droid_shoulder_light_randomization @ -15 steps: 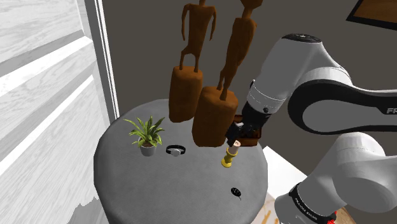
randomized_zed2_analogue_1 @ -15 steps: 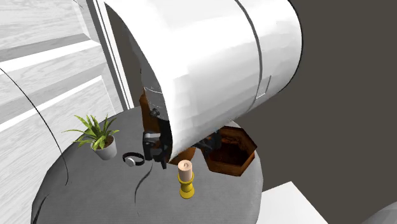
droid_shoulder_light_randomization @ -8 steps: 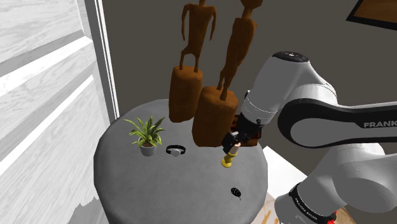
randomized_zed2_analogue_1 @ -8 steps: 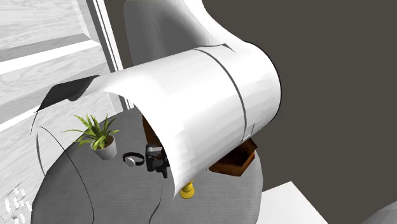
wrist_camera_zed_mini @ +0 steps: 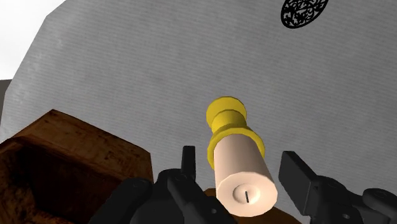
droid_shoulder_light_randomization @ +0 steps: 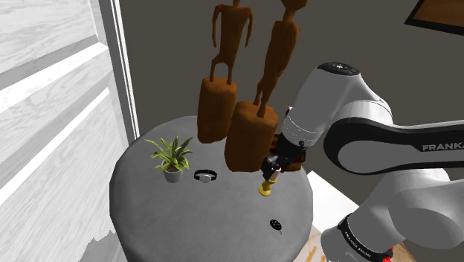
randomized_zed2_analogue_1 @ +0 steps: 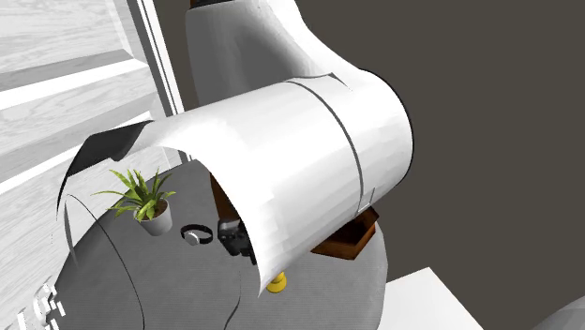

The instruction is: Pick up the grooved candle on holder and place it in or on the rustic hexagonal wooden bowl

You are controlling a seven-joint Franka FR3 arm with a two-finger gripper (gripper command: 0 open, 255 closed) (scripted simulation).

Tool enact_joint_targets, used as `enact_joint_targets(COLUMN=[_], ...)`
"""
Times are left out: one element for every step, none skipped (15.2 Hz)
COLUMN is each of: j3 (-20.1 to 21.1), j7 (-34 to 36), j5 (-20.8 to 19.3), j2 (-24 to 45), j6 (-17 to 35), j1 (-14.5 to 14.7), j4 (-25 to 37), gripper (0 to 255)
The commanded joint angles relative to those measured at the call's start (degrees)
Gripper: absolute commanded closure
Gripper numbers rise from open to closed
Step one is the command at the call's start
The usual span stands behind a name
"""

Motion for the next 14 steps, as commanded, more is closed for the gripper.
enact_joint_targets(j3=[0.00,0.00,0.00,0.02,0.01,0.03,0.01,0.01,0.00,-0.22,-0.43,-0.65,-0.86,-1.06], j7=[0.00,0.00,0.00,0.02,0.00,0.02,-0.01,-0.01,0.00,-0.06,-0.11,-0.16,-0.21,-0.26], j5=[0.00,0.00,0.00,0.01,-0.01,0.00,0.00,-0.01,0.00,-0.15,-0.31,-0.47,-0.62,-0.78], j2=[0.00,0.00,0.00,0.03,0.08,0.14,0.07,0.12,0.01,-0.57,-1.10,-1.60,-2.08,-2.53], j6=[0.00,0.00,0.00,0.02,0.06,0.11,0.11,0.08,0.02,-1.06,-2.10,-3.13,-4.14,-5.14], j1=[0.00,0.00,0.00,0.00,-0.02,-0.03,-0.02,-0.04,0.00,-0.03,-0.07,-0.11,-0.15,-0.20], j4=[0.00,0.00,0.00,0.01,0.03,0.04,-0.03,0.04,0.00,0.49,1.02,1.55,2.10,2.66], gripper=[255,255,255,255,255,255,255,255,255,255,255,255,255,255])
